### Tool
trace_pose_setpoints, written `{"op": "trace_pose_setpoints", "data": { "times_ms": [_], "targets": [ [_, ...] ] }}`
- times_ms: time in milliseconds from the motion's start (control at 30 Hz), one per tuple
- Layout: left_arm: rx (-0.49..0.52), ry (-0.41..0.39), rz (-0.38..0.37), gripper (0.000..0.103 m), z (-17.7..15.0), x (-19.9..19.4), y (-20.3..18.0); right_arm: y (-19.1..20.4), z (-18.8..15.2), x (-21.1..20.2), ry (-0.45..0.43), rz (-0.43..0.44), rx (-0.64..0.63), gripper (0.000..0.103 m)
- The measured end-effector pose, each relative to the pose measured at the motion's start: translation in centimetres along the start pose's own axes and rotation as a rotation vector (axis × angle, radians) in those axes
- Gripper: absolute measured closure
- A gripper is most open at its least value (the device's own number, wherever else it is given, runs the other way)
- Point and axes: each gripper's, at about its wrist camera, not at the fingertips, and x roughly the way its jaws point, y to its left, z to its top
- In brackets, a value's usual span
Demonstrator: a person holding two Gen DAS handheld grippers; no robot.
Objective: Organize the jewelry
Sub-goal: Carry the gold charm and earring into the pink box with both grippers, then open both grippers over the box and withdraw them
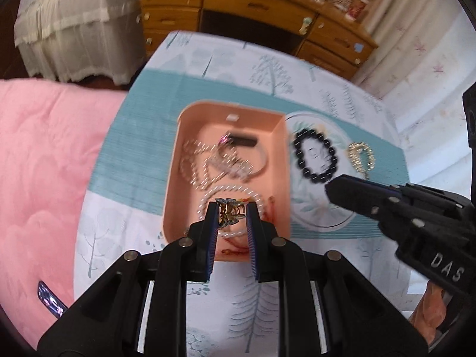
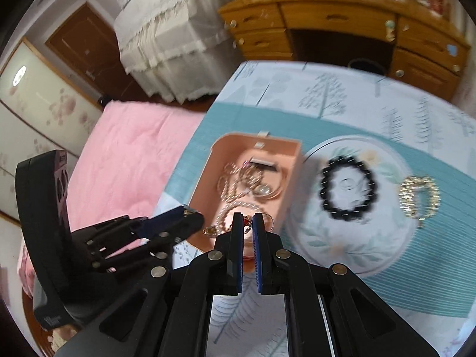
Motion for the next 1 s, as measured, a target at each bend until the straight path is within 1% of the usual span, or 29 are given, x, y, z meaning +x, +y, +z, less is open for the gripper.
{"op": "trace_pose_setpoints", "data": {
  "times_ms": [200, 333, 367, 433, 467, 533, 567, 600, 633, 700, 767, 900, 1000],
  "targets": [
    [-0.038, 0.035, -0.001, 0.087, 0.2, 2.7, 1.8, 0.6, 0.0, 5.1, 0.087, 0.019, 0.004, 0.097],
    [-0.048, 0.033, 0.0, 0.087, 0.5, 3.4, 2.4, 0.8, 0.0, 7.2, 0.127, 0.022, 0.005, 0.096],
    [-0.049, 0.034, -0.003, 0.087, 0.5, 3.5, 2.5, 0.4, 0.2, 7.7, 0.131, 0.02, 0.005, 0.096],
    [-0.055, 0.04, -0.006, 0.087, 0.7, 3.8, 2.7, 0.0, 0.3, 8.4, 0.14, 0.028, 0.006, 0.095],
    [-0.058, 0.042, -0.009, 0.087, 0.8, 3.9, 2.8, -0.2, 0.4, 8.6, 0.143, 0.036, 0.01, 0.093],
    [-0.058, 0.05, -0.013, 0.085, 0.8, 4.1, 2.8, -0.3, 0.5, 8.7, 0.142, 0.049, 0.015, 0.088],
    [-0.057, 0.053, -0.013, 0.084, 0.9, 4.2, 2.8, -0.3, 0.5, 8.8, 0.139, 0.052, 0.016, 0.083],
    [-0.058, 0.052, -0.013, 0.079, 0.9, 4.1, 2.9, -0.4, 0.5, 8.7, 0.132, 0.046, 0.016, 0.082],
    [-0.057, 0.049, -0.011, 0.073, 0.8, 4.1, 2.9, -0.4, 0.5, 8.5, 0.126, 0.039, 0.015, 0.081],
    [-0.056, 0.038, -0.005, 0.069, 0.8, 3.8, 3.0, -0.4, 0.5, 8.1, 0.112, 0.039, 0.011, 0.081],
    [-0.055, 0.029, -0.006, 0.069, 0.8, 3.6, 3.0, -0.3, 0.5, 7.5, 0.096, 0.04, 0.005, 0.081],
    [-0.045, 0.015, 0.002, 0.069, 0.7, 3.0, 3.2, 0.1, 0.2, 5.8, 0.047, 0.011, -0.032, 0.081],
    [-0.027, 0.006, 0.015, 0.069, 0.7, 2.6, 3.1, -0.1, 0.0, 4.6, 0.031, 0.012, -0.041, 0.081]
  ]
}}
